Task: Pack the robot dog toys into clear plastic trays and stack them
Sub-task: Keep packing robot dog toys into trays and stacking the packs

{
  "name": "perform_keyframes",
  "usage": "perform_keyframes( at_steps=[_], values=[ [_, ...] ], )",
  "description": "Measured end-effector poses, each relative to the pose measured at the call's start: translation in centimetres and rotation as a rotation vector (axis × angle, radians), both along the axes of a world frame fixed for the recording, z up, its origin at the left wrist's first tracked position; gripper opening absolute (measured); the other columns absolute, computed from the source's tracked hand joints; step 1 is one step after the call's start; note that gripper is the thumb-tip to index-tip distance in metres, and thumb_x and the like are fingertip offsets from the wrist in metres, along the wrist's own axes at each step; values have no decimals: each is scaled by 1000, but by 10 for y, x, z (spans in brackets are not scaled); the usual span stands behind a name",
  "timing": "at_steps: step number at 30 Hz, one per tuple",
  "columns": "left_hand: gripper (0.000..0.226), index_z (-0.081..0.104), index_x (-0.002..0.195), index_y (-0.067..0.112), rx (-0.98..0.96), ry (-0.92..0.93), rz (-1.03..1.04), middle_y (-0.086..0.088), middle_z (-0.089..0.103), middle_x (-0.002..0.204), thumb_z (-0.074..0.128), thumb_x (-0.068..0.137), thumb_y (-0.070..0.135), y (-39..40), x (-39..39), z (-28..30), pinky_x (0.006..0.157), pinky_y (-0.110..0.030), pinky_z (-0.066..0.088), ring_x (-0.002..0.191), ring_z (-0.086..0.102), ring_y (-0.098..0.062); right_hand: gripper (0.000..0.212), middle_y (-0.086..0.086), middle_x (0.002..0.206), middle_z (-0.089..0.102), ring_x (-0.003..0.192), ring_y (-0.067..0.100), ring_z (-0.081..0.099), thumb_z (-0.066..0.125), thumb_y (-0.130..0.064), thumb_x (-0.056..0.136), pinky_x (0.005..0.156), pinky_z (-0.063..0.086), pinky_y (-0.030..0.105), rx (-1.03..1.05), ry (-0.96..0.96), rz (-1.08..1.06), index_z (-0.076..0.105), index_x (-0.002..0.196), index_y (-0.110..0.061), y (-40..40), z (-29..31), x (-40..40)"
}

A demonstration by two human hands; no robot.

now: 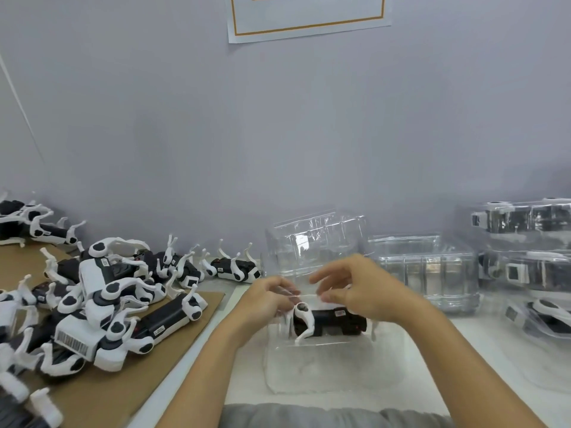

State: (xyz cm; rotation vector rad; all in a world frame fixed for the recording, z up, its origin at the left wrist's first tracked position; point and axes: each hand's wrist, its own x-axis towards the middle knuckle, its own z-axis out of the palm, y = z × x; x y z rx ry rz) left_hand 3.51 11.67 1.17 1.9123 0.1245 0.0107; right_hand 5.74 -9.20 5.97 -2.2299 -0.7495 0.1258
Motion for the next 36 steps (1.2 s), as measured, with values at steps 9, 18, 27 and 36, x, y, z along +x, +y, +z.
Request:
perform_keyframes(
  at_steps=[9, 18, 27, 36],
  values=[
    [31, 54, 82, 18, 782, 159, -99, 3, 51, 81, 59, 96, 45, 13, -13, 48, 66, -29, 36, 73, 49, -16, 20, -2, 79, 72, 65, 7, 65, 78, -39, 82, 66, 53, 26, -294, 61, -228, 65, 91, -28, -51, 9, 13],
    [15, 66, 102, 32, 729, -195, -226, 12, 64, 104, 69, 91, 40, -37, -34, 96, 84, -27, 53, 93, 62, -4, 26, 5, 72, 73, 64, 16, 73, 72, -27, 90, 60, 59, 24, -229, 256, -226, 53, 101, -13, -48, 5, 11],
    [23, 70, 104, 24, 720, -252, -168, 3, 65, 108, 76, 86, 37, -82, -6, 22, 85, -35, 54, 96, 60, -18, 24, 7, 78, 74, 66, 17, 74, 72, -29, 90, 59, 57, 23, -201, 284, -241, 55, 100, -14, -47, 4, 10],
    [21, 75, 103, 20, 759, -343, -177, 2, 70, 103, 80, 84, 23, -84, -4, 20, 81, -31, 51, 93, 59, -16, 17, 5, 73, 73, 57, 10, 69, 68, -27, 93, 57, 54, 21, -231, 267, -233, 57, 98, -14, -43, 4, 10]
  ],
)
